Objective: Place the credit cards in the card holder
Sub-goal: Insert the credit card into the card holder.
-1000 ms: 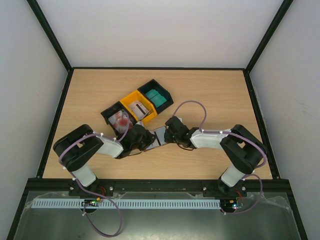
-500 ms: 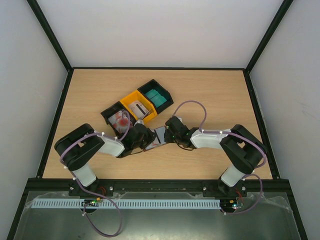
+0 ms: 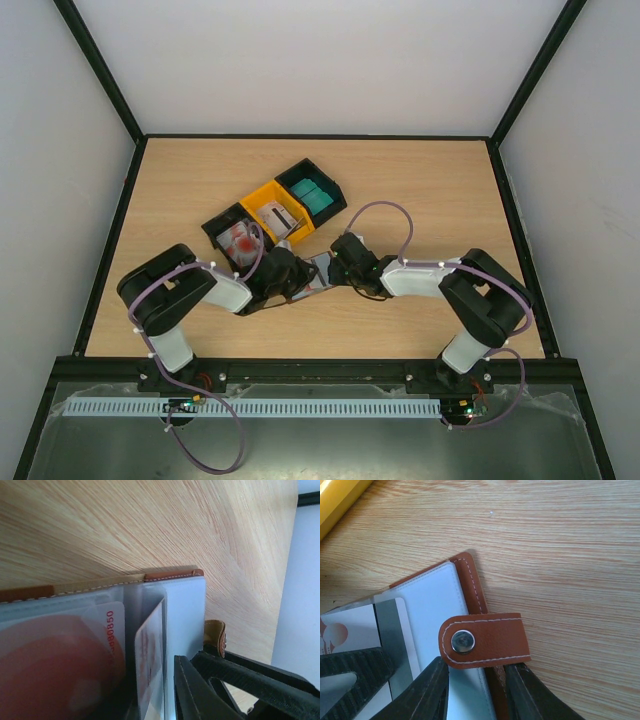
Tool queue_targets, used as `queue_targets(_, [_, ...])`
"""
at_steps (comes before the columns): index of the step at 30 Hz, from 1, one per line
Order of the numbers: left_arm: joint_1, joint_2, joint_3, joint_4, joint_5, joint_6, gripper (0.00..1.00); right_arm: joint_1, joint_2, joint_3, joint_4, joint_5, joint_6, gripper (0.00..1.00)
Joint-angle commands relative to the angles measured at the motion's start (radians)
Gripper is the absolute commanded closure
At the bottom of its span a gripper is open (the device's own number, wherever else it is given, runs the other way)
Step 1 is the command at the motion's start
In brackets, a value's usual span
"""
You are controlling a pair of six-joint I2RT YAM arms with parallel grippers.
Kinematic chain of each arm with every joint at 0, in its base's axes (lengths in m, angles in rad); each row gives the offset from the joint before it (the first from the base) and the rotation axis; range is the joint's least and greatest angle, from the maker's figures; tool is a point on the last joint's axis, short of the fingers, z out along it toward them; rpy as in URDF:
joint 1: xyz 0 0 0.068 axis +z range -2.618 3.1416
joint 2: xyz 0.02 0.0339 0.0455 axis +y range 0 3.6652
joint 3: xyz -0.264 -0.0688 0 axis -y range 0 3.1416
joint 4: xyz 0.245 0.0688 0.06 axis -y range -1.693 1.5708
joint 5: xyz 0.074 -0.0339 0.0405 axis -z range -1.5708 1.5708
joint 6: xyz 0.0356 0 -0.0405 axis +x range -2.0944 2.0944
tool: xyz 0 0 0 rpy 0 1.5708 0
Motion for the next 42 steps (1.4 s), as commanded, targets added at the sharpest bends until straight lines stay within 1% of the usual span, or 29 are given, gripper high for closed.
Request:
queue_targets(1, [-0.007, -0.004, 0.005, -0.026, 0.026, 0.012, 0.81, 0.009, 0.079, -0.062, -0.146, -0.031, 0.017, 0.69])
queue_targets(5, [-0.012, -0.012, 0.031, -0.083, 0.03, 0.025, 0.74, 0.009, 0.081, -0.06, -0.145, -0.042, 0.011, 0.68])
queue_targets(7, [-0.015, -0.025, 0.039, -0.121, 0.029, 0.034, 0.69, 0.01, 0.076, -0.061, -0.145, -0.043, 0.011, 0.68])
queue_targets(12, [-0.023, -0.091, 0.071, -0.26, -0.005, 0.083, 0.51, 0.01, 0.073, -0.065, -0.144, -0.041, 0.015, 0.67])
queue_targets(16, [-0.026, -0.139, 0.1, -0.354, -0.022, 0.08, 0.35, 0.01, 0.075, -0.067, -0.135, -0.052, 0.014, 0.67])
queue_targets(19, [-0.029, -0.158, 0.13, -0.415, -0.037, 0.089, 0.29, 0.01, 0.077, -0.072, -0.116, -0.072, 0.017, 0.67])
queue_targets(23, [-0.032, -0.158, 0.171, -0.492, -0.047, 0.102, 0.24, 0.01, 0.079, -0.074, -0.105, -0.083, 0.021, 0.67])
queue_targets(32, [-0.035, -0.181, 0.192, -0.624, -0.096, 0.119, 0.18, 0.01, 0.08, -0.067, -0.105, -0.087, 0.016, 0.66])
queue_targets(42, [-0.037, -0.188, 0.201, -0.661, -0.104, 0.137, 0.16, 0.009, 0.072, -0.07, -0.079, -0.147, -0.004, 0.64])
